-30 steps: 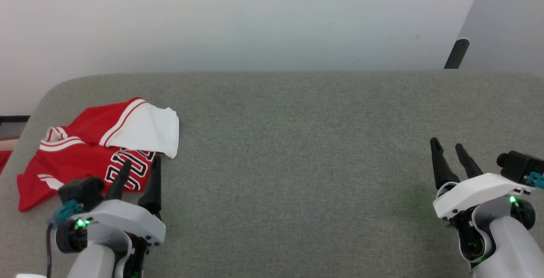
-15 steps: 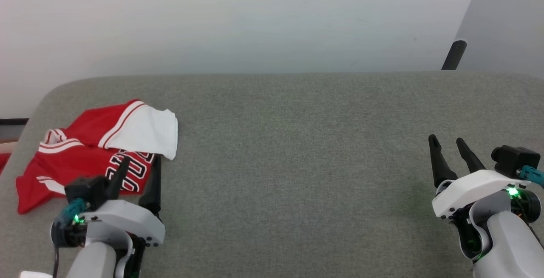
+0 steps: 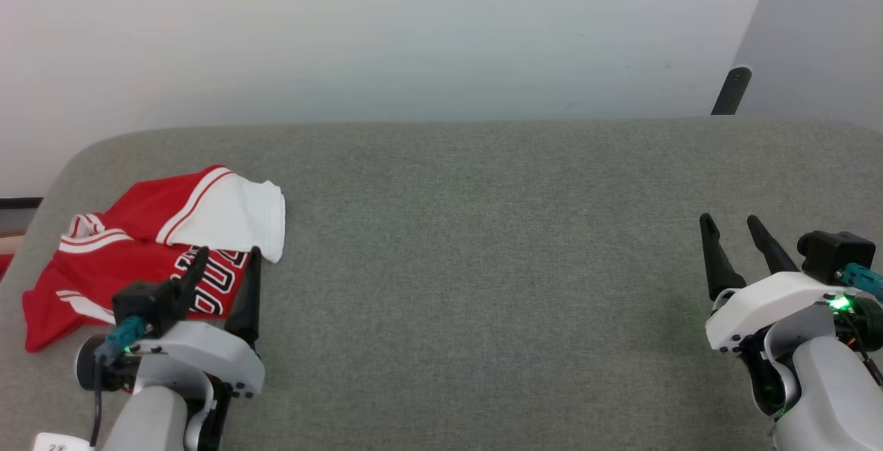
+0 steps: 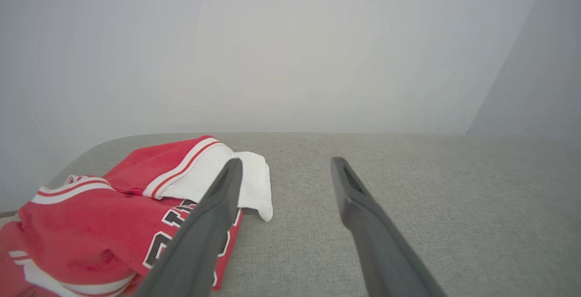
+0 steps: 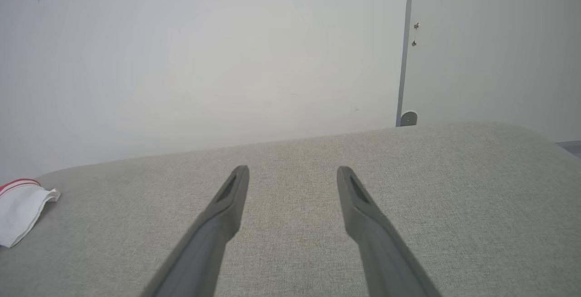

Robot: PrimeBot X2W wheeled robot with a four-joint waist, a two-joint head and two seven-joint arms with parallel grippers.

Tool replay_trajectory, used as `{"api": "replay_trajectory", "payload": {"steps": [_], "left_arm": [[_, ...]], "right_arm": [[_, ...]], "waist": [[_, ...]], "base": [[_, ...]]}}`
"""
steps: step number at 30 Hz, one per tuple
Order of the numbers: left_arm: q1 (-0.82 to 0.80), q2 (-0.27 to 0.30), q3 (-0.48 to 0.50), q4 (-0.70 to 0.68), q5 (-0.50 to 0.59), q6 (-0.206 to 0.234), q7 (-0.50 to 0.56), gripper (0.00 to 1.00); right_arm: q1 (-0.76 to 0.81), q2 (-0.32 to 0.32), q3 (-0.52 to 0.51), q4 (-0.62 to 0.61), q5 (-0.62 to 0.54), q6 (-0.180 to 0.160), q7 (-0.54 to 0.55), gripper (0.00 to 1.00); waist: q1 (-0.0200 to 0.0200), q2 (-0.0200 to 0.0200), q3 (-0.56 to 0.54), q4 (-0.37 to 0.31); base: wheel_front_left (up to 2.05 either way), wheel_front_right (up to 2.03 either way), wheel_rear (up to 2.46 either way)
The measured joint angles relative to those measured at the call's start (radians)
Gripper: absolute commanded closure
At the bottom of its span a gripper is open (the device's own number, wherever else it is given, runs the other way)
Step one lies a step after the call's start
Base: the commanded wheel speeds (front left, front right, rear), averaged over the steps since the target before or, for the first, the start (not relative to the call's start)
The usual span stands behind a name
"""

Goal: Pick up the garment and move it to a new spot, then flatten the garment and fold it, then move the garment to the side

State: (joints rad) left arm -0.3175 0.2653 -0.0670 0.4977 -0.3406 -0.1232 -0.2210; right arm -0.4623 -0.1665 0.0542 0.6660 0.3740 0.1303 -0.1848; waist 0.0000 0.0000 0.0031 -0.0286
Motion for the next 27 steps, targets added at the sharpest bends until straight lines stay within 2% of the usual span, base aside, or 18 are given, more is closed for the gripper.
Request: {"api": "replay_trajectory", "payload": {"steps": [27], "left_arm": [[-0.047, 0.031, -0.02, 0.072, 0.085, -0.006, -0.043, 0.0]], "right_arm": [[-0.037, -0.012, 0.012, 0.031, -0.078, 0.0, -0.044, 0.0]], "waist": [[0.0, 0.0, 0.001, -0.009]], "base": [[0.0, 0.0, 0.0]]}}
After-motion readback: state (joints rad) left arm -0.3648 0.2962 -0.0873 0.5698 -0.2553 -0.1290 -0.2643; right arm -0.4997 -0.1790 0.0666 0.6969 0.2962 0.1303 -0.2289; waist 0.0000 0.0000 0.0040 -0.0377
